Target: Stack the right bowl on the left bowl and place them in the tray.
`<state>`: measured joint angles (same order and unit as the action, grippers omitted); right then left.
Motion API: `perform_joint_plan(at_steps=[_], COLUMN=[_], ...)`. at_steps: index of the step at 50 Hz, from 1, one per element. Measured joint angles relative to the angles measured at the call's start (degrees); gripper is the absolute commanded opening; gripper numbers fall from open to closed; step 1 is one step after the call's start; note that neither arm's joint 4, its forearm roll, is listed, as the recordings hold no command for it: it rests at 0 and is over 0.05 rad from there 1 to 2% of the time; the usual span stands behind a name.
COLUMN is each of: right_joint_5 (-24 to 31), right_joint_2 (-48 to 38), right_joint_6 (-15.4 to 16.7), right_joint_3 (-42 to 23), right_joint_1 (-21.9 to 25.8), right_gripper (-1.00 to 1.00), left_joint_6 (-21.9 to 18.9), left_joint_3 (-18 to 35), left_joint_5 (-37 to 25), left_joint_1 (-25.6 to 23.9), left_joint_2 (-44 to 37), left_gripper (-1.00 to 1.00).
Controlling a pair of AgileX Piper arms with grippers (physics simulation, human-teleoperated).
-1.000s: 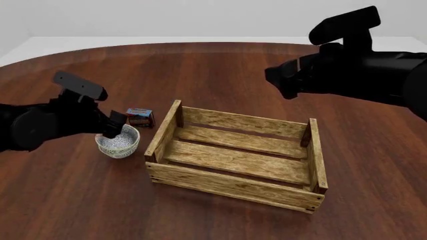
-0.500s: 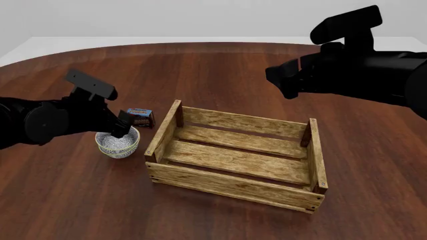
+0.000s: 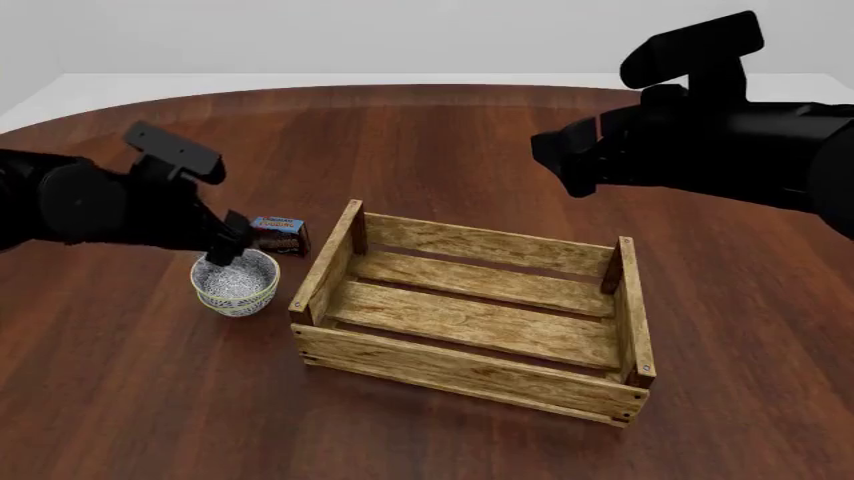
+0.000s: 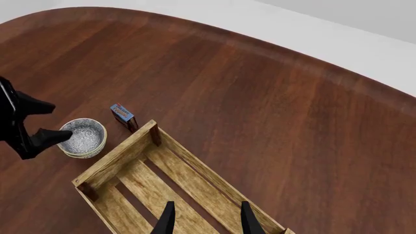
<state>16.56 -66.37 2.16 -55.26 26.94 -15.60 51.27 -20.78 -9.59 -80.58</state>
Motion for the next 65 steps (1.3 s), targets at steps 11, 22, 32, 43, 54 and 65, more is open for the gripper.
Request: perform_joint_plan(at_steps=[11,22,32,43,54,65], right_joint_5=[-0.16,-0.29,-0.32,-0.31,-0.26,-0.28], right_joint_2=[-0.24,-0.47,-0.63,-0.76,-0.71,-0.78], right_joint_6=[-0.07,-0.1,-0.08,-0.07,-0.03,0.01], right_joint_3=[0.07,0.11,0.08,0.02,0.01,0.0], right_joint_1=[-0.04,0.0,0.0,-0.09,-0.18,-0.2], right_gripper=[1.0,1.0,1.0,1.0,1.0,1.0], left_joint_6=[1.5,2.01,1.85,2.24,2.41,2.54], left_joint_3=[2.76,3.18,2.91,2.8,3.2,2.94], left_joint_5=[-4.91,-5.66,-4.4,-2.33,-1.08,0.59], left_joint_1=[-1.26,-1.42,-1.27,-1.82,-2.16,-2.41], left_joint_2=[-1.9,-3.64,-5.63,-8.85,-11.68,-14.18], left_gripper=[1.0,1.0,1.0,1.0,1.0,1.0])
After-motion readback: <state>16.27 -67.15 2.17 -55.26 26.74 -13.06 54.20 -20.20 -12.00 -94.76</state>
